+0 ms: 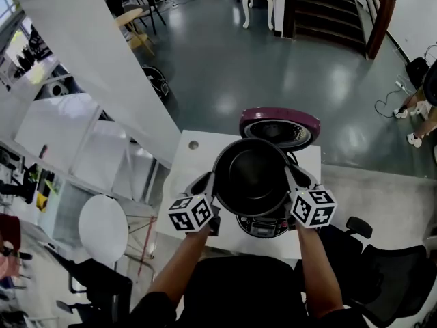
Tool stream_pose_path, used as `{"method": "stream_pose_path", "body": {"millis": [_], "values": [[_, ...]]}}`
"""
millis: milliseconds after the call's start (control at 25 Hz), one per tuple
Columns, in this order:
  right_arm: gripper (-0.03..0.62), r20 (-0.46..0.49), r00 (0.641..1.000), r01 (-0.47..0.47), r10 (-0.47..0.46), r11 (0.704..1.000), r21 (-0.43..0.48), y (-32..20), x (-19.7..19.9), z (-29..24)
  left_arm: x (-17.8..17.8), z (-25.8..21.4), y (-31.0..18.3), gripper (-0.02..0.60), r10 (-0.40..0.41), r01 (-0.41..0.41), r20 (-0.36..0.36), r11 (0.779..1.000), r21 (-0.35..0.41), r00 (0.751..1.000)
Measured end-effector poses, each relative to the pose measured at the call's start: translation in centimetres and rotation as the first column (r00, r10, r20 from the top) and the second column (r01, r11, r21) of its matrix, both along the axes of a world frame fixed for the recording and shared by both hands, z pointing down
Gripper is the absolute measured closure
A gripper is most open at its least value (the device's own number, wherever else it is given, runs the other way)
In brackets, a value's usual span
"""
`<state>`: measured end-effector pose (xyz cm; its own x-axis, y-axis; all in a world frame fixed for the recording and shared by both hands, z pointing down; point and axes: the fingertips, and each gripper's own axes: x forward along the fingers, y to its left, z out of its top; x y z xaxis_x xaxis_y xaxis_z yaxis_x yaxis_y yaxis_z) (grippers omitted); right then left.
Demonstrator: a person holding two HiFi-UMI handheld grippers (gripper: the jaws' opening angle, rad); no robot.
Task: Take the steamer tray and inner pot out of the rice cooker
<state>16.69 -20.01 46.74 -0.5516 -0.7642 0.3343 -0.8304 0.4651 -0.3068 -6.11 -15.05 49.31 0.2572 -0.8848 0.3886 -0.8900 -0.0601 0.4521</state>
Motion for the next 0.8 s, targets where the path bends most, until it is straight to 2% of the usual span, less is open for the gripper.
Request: {"method": "stream_pose_path", "body": {"millis": [280, 520, 800], "values": [[0.577, 0.011, 0.998, 0.069, -0.069, 0.998, 0.001, 0.1, -6.1, -0.5, -5.7, -0.7, 1.5, 0.563, -0.072, 0.072, -0.010, 0.997, 0.007, 0.997], [0.577, -0.014, 0.992, 0.123, -0.123, 0.992, 0.010, 0.1, -12.1, -0.7, -11.4, -0.4, 2.6, 0.563, -0.134, 0.134, -0.009, 0.991, -0.004, 0.991], [0.577, 0.002, 0.987, 0.163, -0.163, 0.986, -0.022, 0.0, -19.4, 0.1, -18.3, 0.3, 3.4, 0.563, -0.177, 0.177, -0.012, 0.984, -0.020, 0.984]]}}
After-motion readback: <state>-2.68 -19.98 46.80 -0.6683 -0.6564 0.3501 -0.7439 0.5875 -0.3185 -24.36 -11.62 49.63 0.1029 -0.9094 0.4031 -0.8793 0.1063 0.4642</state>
